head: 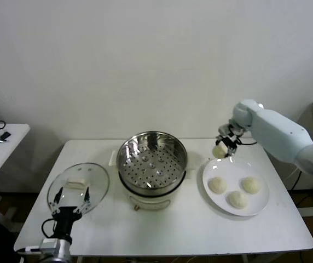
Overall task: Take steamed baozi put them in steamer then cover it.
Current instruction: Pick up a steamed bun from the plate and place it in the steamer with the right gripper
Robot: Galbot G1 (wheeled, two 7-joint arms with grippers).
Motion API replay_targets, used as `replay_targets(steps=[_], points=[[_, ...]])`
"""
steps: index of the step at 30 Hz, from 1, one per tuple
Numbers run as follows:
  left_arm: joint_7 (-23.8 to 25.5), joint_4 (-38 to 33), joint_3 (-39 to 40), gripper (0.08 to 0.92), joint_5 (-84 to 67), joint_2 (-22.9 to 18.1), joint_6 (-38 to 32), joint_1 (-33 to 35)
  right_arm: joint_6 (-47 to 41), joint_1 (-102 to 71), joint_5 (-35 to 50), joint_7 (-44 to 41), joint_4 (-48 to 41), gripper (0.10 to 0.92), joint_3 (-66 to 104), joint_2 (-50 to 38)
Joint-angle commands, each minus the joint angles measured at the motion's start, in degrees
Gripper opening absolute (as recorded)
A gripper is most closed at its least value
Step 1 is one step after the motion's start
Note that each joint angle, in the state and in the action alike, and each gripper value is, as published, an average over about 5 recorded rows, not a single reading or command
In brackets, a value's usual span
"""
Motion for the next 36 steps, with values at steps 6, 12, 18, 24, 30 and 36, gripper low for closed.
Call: replay_targets(steps=[6, 12, 18, 24, 30, 36], points=[[-0.2, 0.0, 0.6, 0.823, 0.6, -0.4, 0.3, 0.3, 13.5, 14.9, 1.0, -2.2, 4.5, 0.678, -5.8, 9.9], [-0.7, -0.1, 1.0, 0.823, 0.7, -0.4, 0.8, 0.0, 18.7, 15.3, -4.4, -1.3, 8.6, 0.679, -5.6, 15.0], [-1.0, -0.8, 1.3, 0.823, 0.6, 0.1, 1.5, -0.1, 21.8, 11.4, -11.0, 0.9, 11.7, 0.679, -4.4, 18.3], [-1.0, -1.3, 1.4, 0.823, 0.7, 0.4, 1.5, 0.2, 24.6, 7.3, -18.6, 3.3, 10.5, 0.683, -3.9, 21.4], [-1.0, -1.4, 1.1, 0.823, 0.5, 1.0, 1.4, 0.8, 25.9, 3.9, -23.4, 4.9, 10.4, 0.687, -3.8, 22.0], [-1.3, -1.4, 1.0, 0.823, 0.4, 1.1, 1.5, 0.3, 26.7, 1.3, -27.3, 5.9, 9.7, 0.687, -3.5, 22.5]])
